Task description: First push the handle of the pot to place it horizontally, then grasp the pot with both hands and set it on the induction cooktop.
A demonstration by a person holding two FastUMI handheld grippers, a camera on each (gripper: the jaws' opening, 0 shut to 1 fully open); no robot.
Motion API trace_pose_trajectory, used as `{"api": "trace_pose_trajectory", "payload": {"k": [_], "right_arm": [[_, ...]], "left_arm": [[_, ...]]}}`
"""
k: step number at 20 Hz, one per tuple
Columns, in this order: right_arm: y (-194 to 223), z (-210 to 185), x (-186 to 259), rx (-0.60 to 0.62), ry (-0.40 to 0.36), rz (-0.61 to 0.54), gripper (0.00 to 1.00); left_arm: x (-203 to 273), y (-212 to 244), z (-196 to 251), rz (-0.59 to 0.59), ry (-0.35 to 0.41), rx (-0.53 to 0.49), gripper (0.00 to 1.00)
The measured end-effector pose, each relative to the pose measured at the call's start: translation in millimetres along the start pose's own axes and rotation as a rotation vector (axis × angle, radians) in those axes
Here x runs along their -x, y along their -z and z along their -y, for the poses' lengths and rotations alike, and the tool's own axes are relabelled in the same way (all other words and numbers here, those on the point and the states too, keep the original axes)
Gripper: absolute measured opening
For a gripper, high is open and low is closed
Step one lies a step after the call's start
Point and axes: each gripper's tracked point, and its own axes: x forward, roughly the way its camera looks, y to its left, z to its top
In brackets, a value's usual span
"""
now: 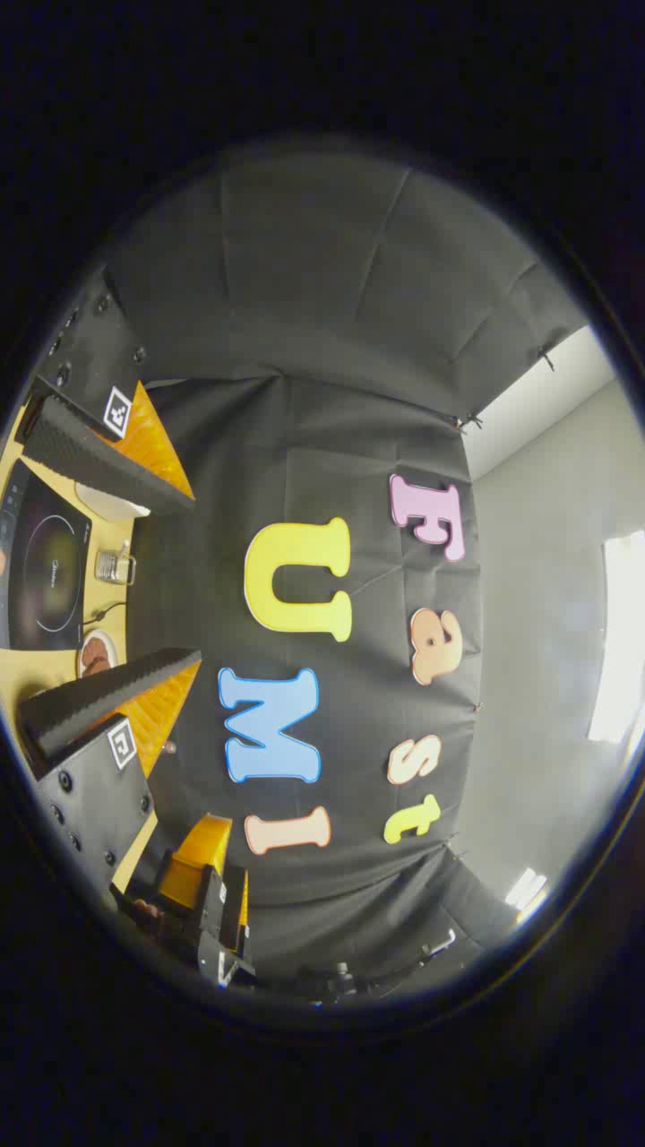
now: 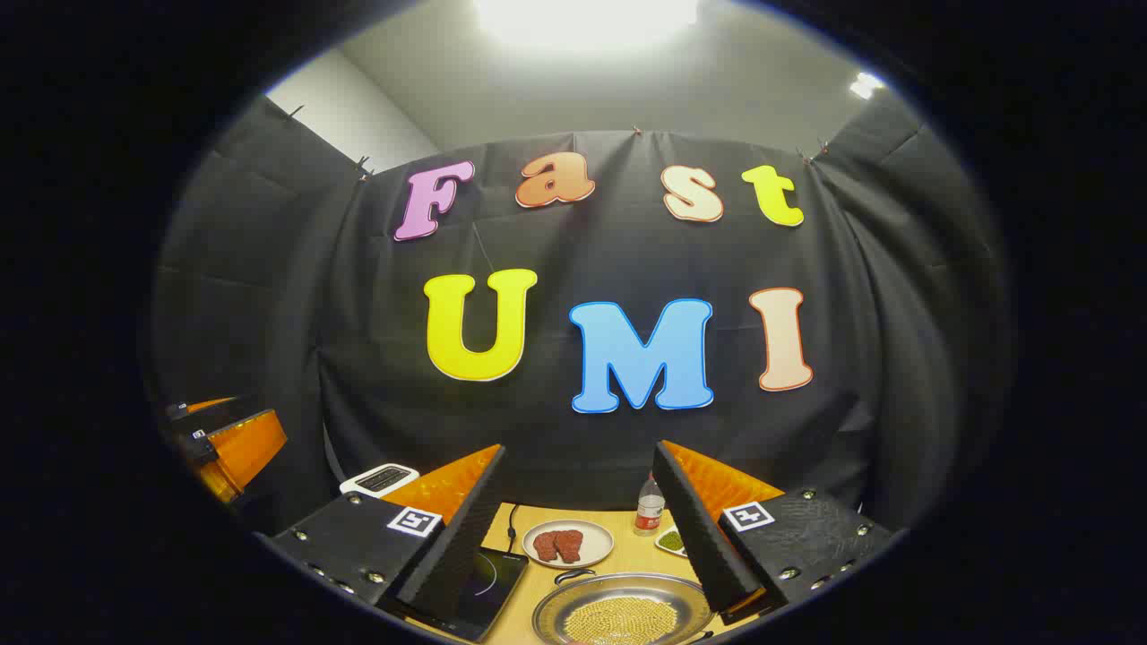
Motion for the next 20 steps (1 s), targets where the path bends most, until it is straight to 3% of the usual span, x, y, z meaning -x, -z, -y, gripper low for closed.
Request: {"api": "trace_pose_trajectory", "payload": {"k": [3,4,8,9,10,13,15,20], "right_arm": [[0.9,2.8,4.9,-0.005,0.003,0.004,0.98],[0.2,3.3,5.8,-0.006,0.000,0.004,0.98],[2.0,8.1,4.3,-0.005,0.001,0.005,0.98],[2.9,11.3,3.7,-0.011,0.010,0.003,0.98],[3.8,14.6,3.9,-0.021,0.018,-0.001,0.98],[9.8,26.0,8.9,-0.033,0.050,-0.014,0.99],[14.7,34.0,9.7,-0.034,0.071,-0.023,0.98],[40.2,47.2,11.3,-0.034,0.089,-0.087,0.98]], "left_arm": [[-7.5,-2.1,8.8,0.018,0.013,0.001,0.94],[-9.1,-0.9,11.5,0.018,0.015,-0.002,1.00],[-11.5,0.9,18.6,0.011,0.023,0.004,1.00],[-10.7,1.0,21.3,0.009,0.031,0.003,0.94],[-11.1,-0.2,23.8,0.010,0.038,-0.003,0.98],[-11.7,-2.4,31.9,0.025,0.069,-0.010,0.94],[-14.6,2.0,38.5,0.016,0.092,-0.004,1.00],[-30.7,23.9,48.3,-0.020,0.127,0.009,1.00]]}}
